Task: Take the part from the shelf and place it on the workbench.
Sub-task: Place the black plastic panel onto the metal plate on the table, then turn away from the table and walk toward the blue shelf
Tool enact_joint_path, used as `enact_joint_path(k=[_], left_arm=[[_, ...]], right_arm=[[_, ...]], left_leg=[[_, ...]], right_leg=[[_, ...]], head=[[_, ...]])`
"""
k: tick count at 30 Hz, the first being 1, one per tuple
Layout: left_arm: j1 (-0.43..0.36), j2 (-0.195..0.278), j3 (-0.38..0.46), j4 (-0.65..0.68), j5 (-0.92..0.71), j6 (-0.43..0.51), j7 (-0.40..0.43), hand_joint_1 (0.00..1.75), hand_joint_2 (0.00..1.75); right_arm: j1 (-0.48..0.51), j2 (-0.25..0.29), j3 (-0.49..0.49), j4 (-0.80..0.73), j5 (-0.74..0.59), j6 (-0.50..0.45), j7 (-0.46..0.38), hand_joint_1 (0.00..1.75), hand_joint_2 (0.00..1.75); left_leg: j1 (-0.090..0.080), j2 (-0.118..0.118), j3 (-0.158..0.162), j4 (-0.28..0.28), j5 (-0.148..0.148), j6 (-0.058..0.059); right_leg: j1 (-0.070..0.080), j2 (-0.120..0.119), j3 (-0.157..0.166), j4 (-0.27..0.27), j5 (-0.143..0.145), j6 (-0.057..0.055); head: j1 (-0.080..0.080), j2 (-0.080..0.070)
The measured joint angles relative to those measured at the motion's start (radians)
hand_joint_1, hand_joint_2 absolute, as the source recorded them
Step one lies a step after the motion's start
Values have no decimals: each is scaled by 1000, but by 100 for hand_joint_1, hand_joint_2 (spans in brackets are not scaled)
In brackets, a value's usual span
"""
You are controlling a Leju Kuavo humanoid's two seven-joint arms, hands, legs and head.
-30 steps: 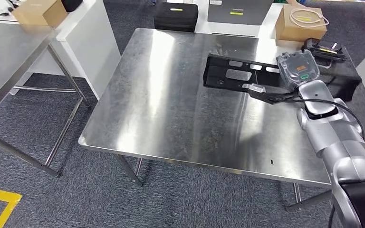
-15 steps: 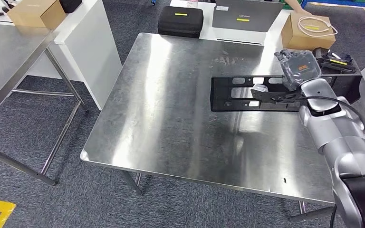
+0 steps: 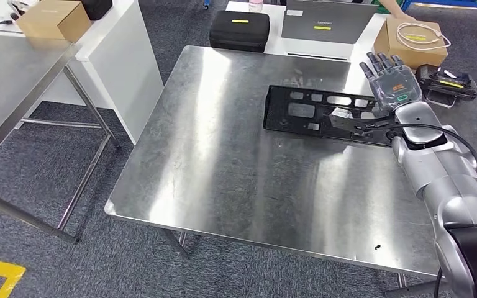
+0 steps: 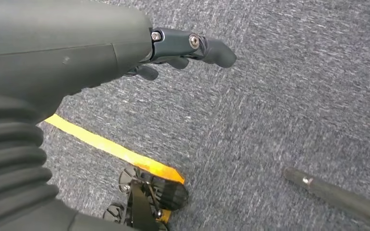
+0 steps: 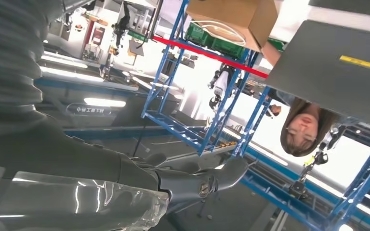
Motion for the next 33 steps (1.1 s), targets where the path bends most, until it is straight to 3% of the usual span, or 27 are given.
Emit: enact_joint_path(k=[2, 3, 4, 5, 6, 8, 10, 13, 17, 22, 26, 27, 29, 31, 33], left_arm=[[0, -1, 1, 0, -1, -2, 5, 0, 0], [1, -1, 1, 0, -2, -4, 8, 0, 0], [1, -1, 1, 0, -4, -6, 12, 0, 0], [1, -1, 1, 0, -5, -8, 14, 0, 0], [1, -1, 1, 0, -7, -10, 16, 0, 0], [1, -1, 1, 0, -10, -13, 17, 0, 0], [0, -3, 1, 1, -11, -15, 18, 0, 0], [0, -6, 1, 1, -11, -18, 24, 0, 0], [0, -6, 4, 1, -7, -33, 66, 0, 0], [0, -6, 5, 2, -11, -54, 83, 0, 0], [1, -5, 6, 1, -13, -58, 83, 0, 0], [1, -5, 6, 1, -14, -59, 82, 0, 0], [0, -6, 6, 1, -14, -60, 81, 0, 0], [-1, -6, 6, 1, -14, -60, 80, 0, 0], [-1, -7, 7, 1, -14, -62, 80, 0, 0]], right_arm=[[0, 4, 0, 4, 0, 4, 6, 0, 175], [0, 6, 1, 6, 0, 11, 10, 0, 175], [1, 8, 1, 9, -1, 20, 13, 0, 175], [2, 10, 1, 12, -2, 30, 14, 0, 175], [3, 10, 1, 14, -5, 37, 15, 0, 175], [2, 11, 1, 16, -9, 44, 15, 0, 175], [0, 10, 0, 18, -11, 45, 15, 0, 175], [-1, 8, -1, 21, -14, 52, 16, 0, 175], [-1, 8, -2, 23, -25, 60, 19, 0, 175], [1, 8, -3, 24, -31, 54, 26, 0, 175], [8, 8, -3, 24, -32, 46, 26, 0, 175], [9, 6, -4, 24, -32, 45, 26, 0, 175], [11, 2, -5, 24, -32, 42, 26, 0, 175], [15, -2, -5, 25, -33, 41, 26, 0, 175], [25, -5, -5, 26, -33, 41, 26, 0, 175]], left_leg=[[13, 7, -62, 136, -65, -18], [20, 10, -93, 195, -86, -24], [26, 12, -110, 223, -89, -28], [31, 13, -107, 210, -71, -32], [35, 14, -83, 156, -39, -34], [39, 14, -9, 11, 23, -34], [36, 12, 30, -63, 44, -30], [24, 8, 29, -64, 44, -24], [11, 4, 27, -64, 43, -7], [7, 4, 26, -64, 44, 1], [-2, 5, 24, -60, 38, 28], [0, 6, 29, -66, 42, 35], [5, 8, 39, -82, 52, 48], [6, 9, 41, -88, 55, 55], [2, 8, 41, -87, 55, 55]], right_leg=[[1, 0, 6, 0, -4, -5], [1, 0, 7, 1, -5, -6], [1, 1, 7, 1, -5, -7], [0, 2, 9, 1, -6, -6], [-2, 3, 11, 1, -8, -4], [-2, 4, 15, 1, -13, 5], [8, 5, 16, 4, -19, 13], [17, 3, 14, 5, -21, 19], [10, -1, 15, -2, -19, 23], [6, -1, 17, -9, -14, 30], [-3, -1, 20, -20, -9, 61], [-4, -1, 18, -15, -12, 63], [-2, 0, -11, 45, -43, 56], [-1, 0, -80, 185, -106, 40], [1, 0, -136, 296, -143, 39]], head=[[-4, 0], [-3, 0], [-4, 0], [-4, 0], [-4, 0], [-4, 0], [-2, 0], [1, 0], [1, 0], [1, 0], [0, 0], [0, 0], [2, 0], [4, 0], [4, 0]])
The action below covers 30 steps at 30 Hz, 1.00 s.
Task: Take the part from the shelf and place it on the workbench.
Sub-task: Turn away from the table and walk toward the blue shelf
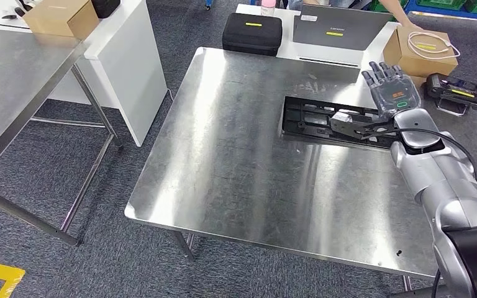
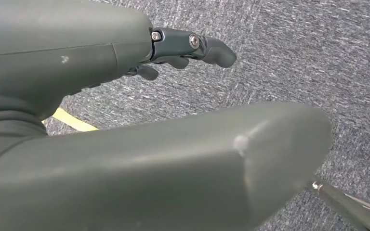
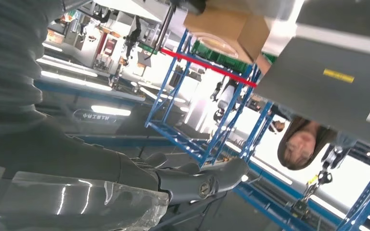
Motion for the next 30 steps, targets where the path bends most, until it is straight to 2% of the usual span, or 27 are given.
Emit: enact_joint_path(k=[1, 2, 4, 5, 6, 7, 8, 10, 11, 13, 15, 16, 17, 18, 20, 21, 22, 25, 27, 28, 30], left_arm=[[0, 0, 0, 0, 0, -1, 0, 0, 0], [0, 0, 0, 0, 0, -1, -1, 0, 0], [0, 0, 0, 0, 0, -2, -2, 0, 0], [0, 0, 1, 0, 0, -2, -3, 0, 0], [0, 0, 1, 0, -1, -2, -5, 0, 0], [1, 0, 1, 0, -1, -2, -6, 0, 0], [1, 0, 1, 0, -2, -2, -8, 0, 0], [2, 2, 1, 0, -3, -2, -10, 0, 0], [2, 3, 1, 0, -3, -2, -10, 0, 0], [2, 4, 1, 0, -4, -2, -11, 0, 0], [2, 3, 1, 0, -5, -2, -12, 0, 0], [2, 3, 1, 0, -5, -2, -12, 0, 0], [2, 3, 1, 0, -5, -2, -12, 0, 0], [2, 3, 1, 0, -5, -2, -12, 0, 0], [2, 4, 1, 0, -5, -2, -12, 0, 0], [1, 5, 1, 0, -5, -2, -13, 0, 0], [1, 6, 1, 0, -5, -2, -13, 0, 0], [1, 6, 1, 0, -6, -2, -14, 0, 0], [-1, 5, 2, 0, -6, -2, -15, 0, 0], [-2, 4, 2, 0, -6, -2, -15, 0, 0], [-3, 4, 2, 0, -6, -2, -16, 0, 0]], right_arm=[[4, -1, 0, 0, 0, 0, 0, 0, 175], [7, -2, 0, 0, 0, 0, 0, 0, 175], [7, -3, 0, 0, 0, 0, 0, 0, 175], [5, -3, 0, 1, 0, -1, 0, 0, 175], [4, -3, 0, 1, 1, -1, 0, 0, 175], [2, -3, 0, 1, 1, 0, 0, 0, 175], [2, -3, 0, 1, 2, 0, 1, 0, 175], [2, -3, 0, 2, 3, 0, 1, 0, 175], [2, -3, 0, 2, 3, 0, 1, 0, 175], [2, -2, 0, 2, 3, 0, 1, 0, 175], [3, -1, 0, 2, 3, 1, 1, 0, 175], [4, 0, 0, 2, 3, 1, 1, 0, 175], [5, 0, 0, 2, 3, 1, 1, 0, 175], [6, 1, 0, 2, 3, 1, 1, 0, 175], [6, 1, 0, 2, 3, 1, 1, 0, 175], [5, 1, 0, 2, 4, 1, 1, 0, 175], [6, 1, 0, 2, 4, 1, 1, 0, 175], [9, 2, 1, 2, 6, 1, 1, 0, 175], [9, -1, 1, 2, 6, 1, 2, 0, 175], [10, -4, 1, 2, 6, 1, 2, 0, 175], [14, -7, 1, 3, 6, 1, 4, 0, 175]], left_leg=[[-2, -1, 0, 1, 0, 0], [-3, -2, 0, 1, 0, -1], [-4, -3, -1, 5, -1, -5], [-6, -3, -5, 12, -3, -10], [-8, -3, -8, 18, -5, -15], [-9, -3, -12, 24, -7, -20], [-10, -3, -15, 27, -7, -26], [-6, -2, -19, 31, -11, -36], [-4, -1, -25, 44, -23, -42], [3, 0, -59, 126, -78, -56], [14, 3, -118, 264, -143, -69], [18, 4, -141, 314, -159, -74], [22, 5, -145, 325, -154, -76], [24, 5, -128, 290, -128, -77], [25, 5, -53, 144, -60, -69], [23, 5, -22, 83, -39, -64], [20, 5, -6, 49, -31, -59], [16, 5, 0, 27, -26, -45], [18, 5, 6, 9, -14, -30], [20, 5, 8, 3, -9, -24], [19, 4, 4, 1, -5, -20]], right_leg=[[1, 0, -4, 6, 3, 5], [2, 0, 8, -18, 16, 11], [1, 0, 76, -149, 63, 22], [4, 0, 108, -210, 85, 20], [6, 0, 133, -258, 103, 15], [10, 0, 144, -279, 111, 6], [14, 0, 144, -279, 116, -3], [7, 0, 144, -282, 120, -18], [2, 0, 146, -284, 122, -25], [-2, -1, 148, -285, 125, -37], [-1, -1, 147, -285, 126, -43], [-1, -1, 147, -284, 126, -43], [0, -1, 148, -284, 126, -42], [0, 0, 148, -284, 126, -42], [2, 1, 149, -284, 125, -41], [4, 2, 148, -284, 125, -39], [7, 2, 146, -284, 125, -35], [11, 1, 141, -289, 127, -20], [12, 0, 126, -266, 109, -19], [12, -1, 104, -220, 83, -24], [11, 0, 36, -75, 23, -34]], head=[[0, 0], [0, 0], [1, 0], [1, 0], [0, 0], [0, 0], [-1, 0], [-1, 0], [-2, 0], [-5, 0], [-8, 0], [-7, 0], [-8, 0], [-8, 0], [-8, 0], [-7, 0], [-7, 0], [-6, 0], [-5, 0], [-3, 0], [-1, 0]])
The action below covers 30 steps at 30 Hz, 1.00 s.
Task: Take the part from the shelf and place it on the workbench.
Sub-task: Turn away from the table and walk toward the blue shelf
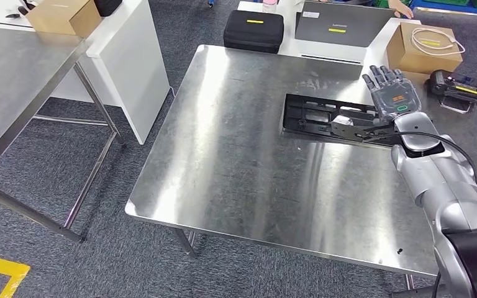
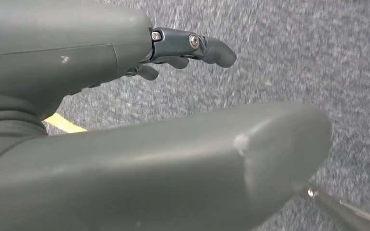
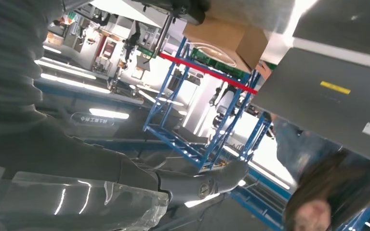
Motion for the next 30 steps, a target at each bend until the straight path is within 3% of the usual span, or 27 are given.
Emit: enact_joint_path(k=[1, 2, 3, 5, 6, 8, 12, 14, 16, 17, 18, 19, 22, 24, 27, 28, 30], left_arm=[[0, 0, 0, 0, 0, 0, -1, 0, 0], [1, -1, 0, 0, 0, 0, -1, 0, 0], [1, -2, 0, 0, 0, -1, -2, 0, 0], [1, -3, 1, 0, 0, -2, -3, 0, 0], [1, -3, 1, 0, 0, -2, -4, 0, 0], [1, -1, 2, 0, 0, -2, -6, 0, 0], [5, 1, 4, 0, 0, -2, -7, 0, 0], [6, 2, 4, 0, -1, -3, -8, 0, 0], [6, 1, 4, 0, -2, -4, -9, 0, 0], [6, 1, 4, 0, -2, -4, -9, 0, 0], [6, 1, 4, 0, -2, -5, -10, 0, 0], [6, 1, 4, 0, -3, -6, -10, 0, 0], [4, 3, 4, 0, -6, -9, -11, 0, 0], [2, 5, 4, -1, -9, -11, -13, 0, 0], [1, 6, 4, -1, -12, -12, -14, 0, 0], [-1, 5, 4, -1, -12, -12, -14, 0, 0], [-4, 4, 4, -1, -12, -12, -14, 0, 0]], right_arm=[[4, -1, 0, 1, 1, 0, 2, 0, 175], [9, -2, 0, 2, 2, 1, 6, 0, 175], [12, -3, 0, 2, 4, 1, 10, 0, 175], [14, -5, 1, 3, 6, 0, 16, 0, 175], [13, -6, 1, 3, 7, -1, 17, 0, 175], [17, -8, 1, 5, 6, -3, 19, 0, 175], [31, -9, 1, 6, 6, -5, 20, 0, 175], [30, -10, 1, 6, 4, -5, 19, 0, 175], [32, -10, 1, 6, 2, -6, 17, 0, 175], [33, -10, 1, 6, 2, -7, 16, 0, 175], [35, -11, 1, 6, 1, -7, 16, 0, 175], [37, -11, 1, 6, 1, -7, 16, 0, 175], [37, -13, 0, 6, 0, -7, 19, 0, 175], [37, -17, 0, 6, -2, -8, 22, 0, 175], [45, -24, 0, 7, -3, -12, 22, 0, 175], [46, -28, -1, 6, -3, -14, 22, 0, 175], [45, -37, -4, 7, -4, -17, 23, 0, 175]], left_leg=[[0, 0, -1, 0, 1, 0], [0, -1, -2, 0, 1, 0], [1, -1, -2, 1, 2, -1], [1, -2, -4, 8, 0, -6], [0, -2, -9, 16, -2, -12], [-5, -4, -19, 28, -3, -24], [-3, -3, -31, 43, -12, -39], [1, 0, -57, 115, -68, -50], [3, 2, -108, 251, -143, -57], [4, 2, -125, 303, -165, -56], [3, 2, -130, 329, -172, -53], [2, 1, -114, 312, -160, -46], [-8, 1, -2, 135, -93, -10], [-18, 1, 40, 61, -77, 10], [-23, 4, 44, 31, -57, 21], [-21, 5, 43, 16, -42, 26], [-16, 7, 35, -7, -16, 28]], right_leg=[[-1, 0, -30, 64, -20, 2], [-2, 0, -43, 92, -24, 9], [-4, 0, -33, 75, -11, 20], [-14, -1, 36, -62, 44, 45], [-16, 2, 72, -131, 68, 52], [-18, 7, 105, -196, 89, 50], [-22, 10, 98, -187, 97, 33], [-24, 8, 95, -188, 102, 24], [-19, 7, 90, -187, 106, 17], [-15, 6, 87, -187, 108, 14], [-11, 6, 85, -187, 109, 11], [-7, 6, 83, -187, 111, 9], [4, 7, 83, -188, 115, 5], [5, 6, 80, -189, 121, 10], [7, 2, 73, -194, 128, 25], [9, 1, 61, -176, 113, 24], [11, 1, 18, -81, 49, 13]], head=[[1, 0], [1, 0], [2, 0], [3, 0], [3, 0], [2, 0], [-1, 0], [-3, 0], [-5, 0], [-5, 0], [-5, 0], [-5, 0], [-4, 0], [-2, 0], [-3, 0], [-2, 0], [2, 0]])
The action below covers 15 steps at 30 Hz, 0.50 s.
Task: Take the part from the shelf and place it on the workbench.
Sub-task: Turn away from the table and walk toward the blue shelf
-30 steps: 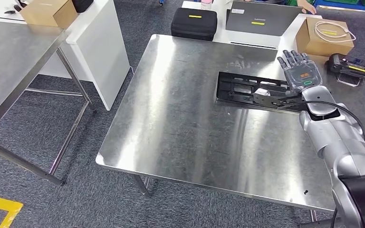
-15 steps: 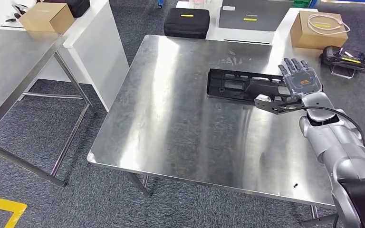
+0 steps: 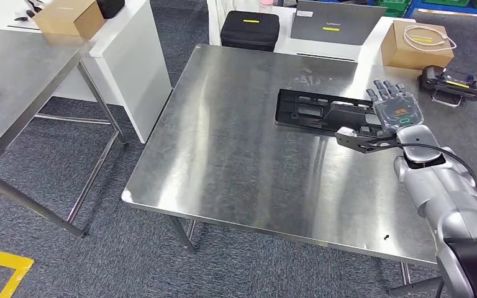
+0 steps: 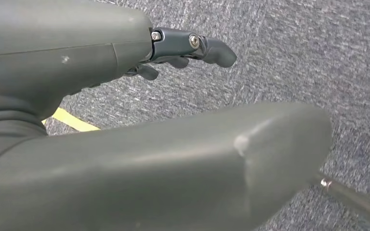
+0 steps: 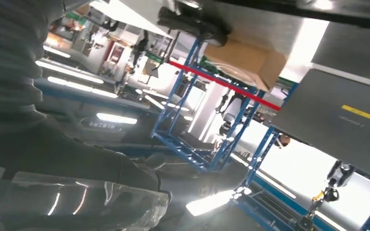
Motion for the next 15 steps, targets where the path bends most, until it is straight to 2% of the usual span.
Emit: enact_joint_path(k=[1, 2, 3, 4, 5, 6, 7, 8, 9, 10, 11, 12, 13, 14, 15], left_arm=[[0, 0, 0, 0, 0, 0, 0, 0, 0], [0, 0, 0, 0, 0, 0, 0, 0, 0], [0, -1, 0, 0, 0, -1, 0, 0, 0], [0, -2, 0, 0, 0, -2, 0, 0, 0], [0, -3, 0, 0, 0, -2, 0, 0, 0], [0, -4, 0, 0, -1, -3, 0, 0, 0], [0, -4, 0, 0, -1, -4, 0, 0, 0], [-1, -4, 0, 0, -2, -5, -1, 0, 0], [-1, -4, 0, 0, -2, -6, -2, 0, 0], [0, -4, 0, 0, -3, -8, -3, 0, 0], [0, -4, 0, 0, -3, -9, -4, 0, 0], [1, -3, 0, 0, -3, -10, -5, 0, 0], [2, -2, 0, 0, -3, -12, -5, 0, 0], [3, -1, 0, 0, -3, -12, -6, 0, 0], [3, -1, 0, 0, -3, -13, -6, 0, 0]], right_arm=[[1, -3, -1, 0, 0, 0, 0, 0, 175], [3, -4, -2, 1, 0, -1, 0, 0, 175], [6, -5, -2, 1, 0, -1, 0, 0, 175], [9, -5, -2, 1, 0, -1, 0, 0, 175], [10, -6, -2, 2, 0, -1, 0, 0, 175], [10, -6, -3, 2, 0, -1, 0, 0, 175], [9, -6, -3, 1, 0, -1, 0, 0, 175], [9, -6, -4, 1, -1, -1, 0, 0, 175], [10, -7, -5, 1, -1, -2, 0, 0, 175], [11, -8, -6, 1, -2, -2, 0, 0, 175], [14, -9, -7, 2, -2, -2, 0, 0, 175], [15, -9, -8, 2, -2, -2, 0, 0, 175], [17, -8, -8, 2, -2, -3, 0, 0, 175], [19, -7, -9, 2, -3, -3, 0, 0, 175], [20, -7, -9, 2, -3, -4, 0, 0, 175]], left_leg=[[0, -1, -10, -2, 8, 1], [0, -1, -19, -1, 14, -2], [0, -1, -29, -1, 21, -5], [0, -1, -40, 0, 29, -9], [1, -1, -50, 1, 36, -14], [2, -1, -59, 3, 43, -19], [1, -1, -69, 8, 49, -25], [0, -1, -77, 12, 55, -31], [-2, -2, -84, 18, 61, -36], [-3, -4, -89, 21, 67, -40], [-4, -6, -93, 23, 74, -44], [-4, -7, -98, 26, 76, -48], [-2, -8, -106, 36, 63, -53], [1, -7, -118, 61, 32, -60], [5, -7, -134, 107, -16, -67]], right_leg=[[-1, 0, -25, 68, -36, -3], [-3, 0, -45, 127, -61, -1], [-5, 0, -52, 162, -73, 6], [-8, 0, -41, 164, -70, 17], [-12, 0, -9, 127, -53, 30], [-16, -1, 35, 64, -31, 43], [-19, -1, 89, -14, -18, 51], [-18, 1, 127, -73, -8, 51], [-15, 3, 149, -109, -6, 46], [-11, 6, 156, -123, -7, 39], [-9, 7, 147, -118, -2, 30], [-15, 6, 141, -117, 3, 22], [-20, 5, 133, -114, 10, 11], [-24, 3, 124, -114, 19, -3], [-27, 1, 114, -115, 28, -16]], head=[[2, 0], [2, 0], [3, 0], [3, 0], [4, 0], [4, 0], [5, 0], [4, 0], [4, 0], [4, 0], [3, 0], [4, 0], [3, 0], [2, 0], [2, 0]])
